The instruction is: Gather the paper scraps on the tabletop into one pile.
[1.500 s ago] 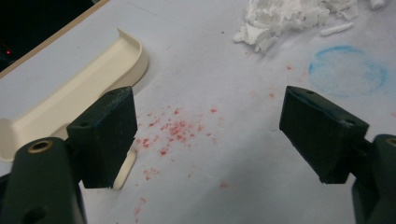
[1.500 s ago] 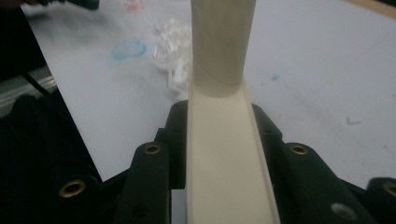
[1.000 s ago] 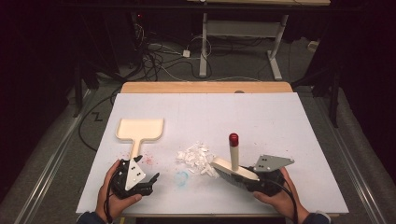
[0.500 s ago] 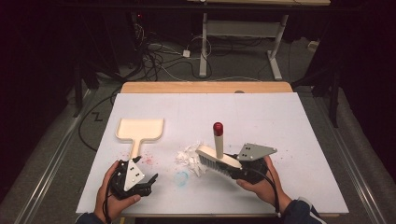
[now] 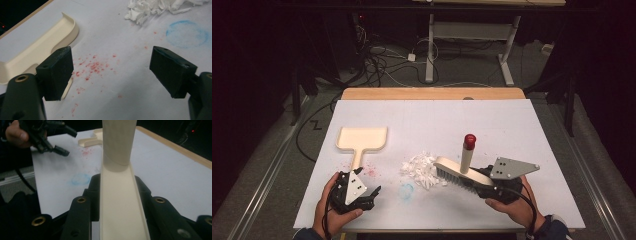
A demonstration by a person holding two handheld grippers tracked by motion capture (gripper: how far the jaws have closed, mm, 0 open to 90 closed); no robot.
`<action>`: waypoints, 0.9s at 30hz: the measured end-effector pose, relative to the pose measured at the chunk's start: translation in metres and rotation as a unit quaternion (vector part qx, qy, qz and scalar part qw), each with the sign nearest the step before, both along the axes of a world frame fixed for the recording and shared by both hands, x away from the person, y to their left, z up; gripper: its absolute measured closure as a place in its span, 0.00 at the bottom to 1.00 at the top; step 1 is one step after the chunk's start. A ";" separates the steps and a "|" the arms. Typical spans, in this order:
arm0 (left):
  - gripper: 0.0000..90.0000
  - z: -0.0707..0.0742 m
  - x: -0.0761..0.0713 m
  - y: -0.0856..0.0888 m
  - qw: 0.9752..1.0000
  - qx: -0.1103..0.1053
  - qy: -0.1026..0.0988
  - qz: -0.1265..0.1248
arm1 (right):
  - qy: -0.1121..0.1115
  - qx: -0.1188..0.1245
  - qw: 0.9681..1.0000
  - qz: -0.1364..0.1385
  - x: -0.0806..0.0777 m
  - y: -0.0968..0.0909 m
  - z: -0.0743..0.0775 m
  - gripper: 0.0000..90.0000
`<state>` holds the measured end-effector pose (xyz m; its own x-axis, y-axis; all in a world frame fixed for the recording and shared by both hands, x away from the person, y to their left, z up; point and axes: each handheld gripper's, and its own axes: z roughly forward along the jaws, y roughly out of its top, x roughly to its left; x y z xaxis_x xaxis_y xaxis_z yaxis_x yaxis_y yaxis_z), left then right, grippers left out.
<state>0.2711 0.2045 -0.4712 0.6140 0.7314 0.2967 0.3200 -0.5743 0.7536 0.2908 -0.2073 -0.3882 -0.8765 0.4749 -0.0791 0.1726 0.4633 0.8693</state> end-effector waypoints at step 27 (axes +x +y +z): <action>0.20 -0.001 0.001 -0.001 1.000 0.004 0.003 -0.005 | 0.008 -0.029 1.000 -0.004 0.034 0.040 -0.041 0.76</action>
